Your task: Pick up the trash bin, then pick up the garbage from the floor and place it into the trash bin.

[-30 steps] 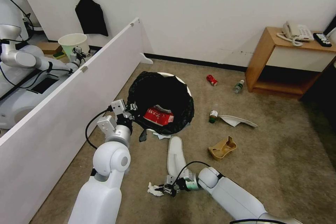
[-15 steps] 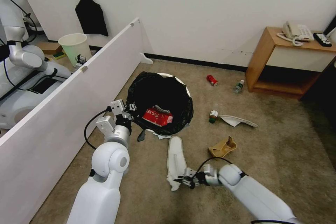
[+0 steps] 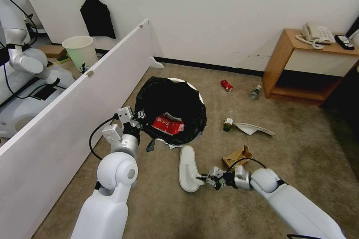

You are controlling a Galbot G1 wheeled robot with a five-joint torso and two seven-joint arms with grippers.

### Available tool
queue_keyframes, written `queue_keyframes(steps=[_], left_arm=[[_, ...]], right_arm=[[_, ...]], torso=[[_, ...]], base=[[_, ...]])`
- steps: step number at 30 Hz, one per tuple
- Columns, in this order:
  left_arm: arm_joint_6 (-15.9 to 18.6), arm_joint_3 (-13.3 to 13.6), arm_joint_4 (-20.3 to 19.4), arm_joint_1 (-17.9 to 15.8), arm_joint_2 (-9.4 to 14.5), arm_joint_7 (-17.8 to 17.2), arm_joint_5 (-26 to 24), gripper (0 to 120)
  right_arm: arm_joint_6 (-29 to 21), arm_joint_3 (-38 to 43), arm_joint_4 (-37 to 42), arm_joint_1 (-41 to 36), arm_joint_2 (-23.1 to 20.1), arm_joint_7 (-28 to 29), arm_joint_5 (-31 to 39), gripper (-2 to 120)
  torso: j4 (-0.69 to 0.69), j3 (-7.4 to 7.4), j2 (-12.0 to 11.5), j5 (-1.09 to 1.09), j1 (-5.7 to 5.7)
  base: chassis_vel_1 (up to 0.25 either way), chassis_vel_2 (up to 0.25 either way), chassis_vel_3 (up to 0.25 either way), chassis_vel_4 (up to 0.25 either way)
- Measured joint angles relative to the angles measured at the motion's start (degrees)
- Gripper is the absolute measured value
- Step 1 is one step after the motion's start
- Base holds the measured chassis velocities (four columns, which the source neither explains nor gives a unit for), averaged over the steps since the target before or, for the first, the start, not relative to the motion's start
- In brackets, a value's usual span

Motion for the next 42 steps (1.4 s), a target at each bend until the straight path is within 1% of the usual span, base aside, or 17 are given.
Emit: queue_keyframes(steps=[1,2,5,9,11,16,18,27,34,42], left_arm=[[0.0,0.0,-0.1,0.1,0.1,0.0,-0.1,5],[0.0,0.0,-0.1,0.1,0.1,0.0,-0.1,5],[0.1,0.1,-0.3,0.1,0.5,0.0,-0.2,5],[0.1,0.1,-0.4,0.2,0.5,0.0,-0.3,5],[0.1,0.1,-0.6,0.4,0.6,-0.1,-0.3,5],[0.1,0.2,-0.8,0.6,0.8,-0.1,-0.4,5],[0.1,0.1,-1.1,0.8,1.0,-0.1,-0.5,5],[0.2,-0.1,-1.4,1.1,1.5,-0.2,-0.8,5],[0.4,-0.1,-1.4,1.2,1.6,-0.3,-1.0,5],[0.4,-0.1,-1.2,1.2,1.6,-0.3,-1.0,5]], right_arm=[[-0.2,2.1,1.1,-0.8,-0.5,0.0,0.6,0],[-0.2,2.1,1.1,-0.8,-0.5,0.0,0.6,0],[-0.4,7.4,3.8,-3.1,-2.0,0.1,1.8,0],[-0.5,9.9,4.9,-4.3,-2.6,0.2,2.3,0],[-0.6,13.3,6.3,-5.7,-3.3,0.2,3.1,0],[-0.7,17.2,7.8,-6.8,-4.0,0.1,4.4,0],[-0.9,20.3,9.0,-7.4,-4.2,0.1,5.6,0],[-2.0,25.4,12.5,-8.1,-4.4,0.1,8.1,0],[-2.7,29.6,16.7,-8.3,-4.0,0.3,10.8,0],[-2.8,31.5,20.5,-7.7,-3.9,1.2,13.8,0]], torso=[[0.00,0.00,0.0,0.01,0.00],[0.00,0.00,0.0,0.01,0.00],[-0.01,0.00,0.0,0.00,0.00],[-0.01,0.00,0.0,0.00,0.00],[-0.01,0.00,0.0,0.01,0.00],[0.00,0.00,0.0,0.00,0.00],[0.00,0.00,0.0,0.00,0.00],[0.00,0.00,0.0,0.00,0.00],[-0.01,0.00,0.0,0.00,0.00],[0.00,0.00,0.0,0.00,0.00]], base=[[0.000,0.000,0.000,0.000],[0.000,0.000,0.000,0.000],[0.000,0.000,0.000,0.000],[0.000,0.000,0.000,0.000],[0.000,0.000,0.000,0.000],[0.000,0.000,0.000,0.000],[0.000,0.000,0.000,0.000],[0.000,0.000,0.000,0.000],[0.000,0.000,0.000,0.000],[0.000,0.000,0.000,0.000]])
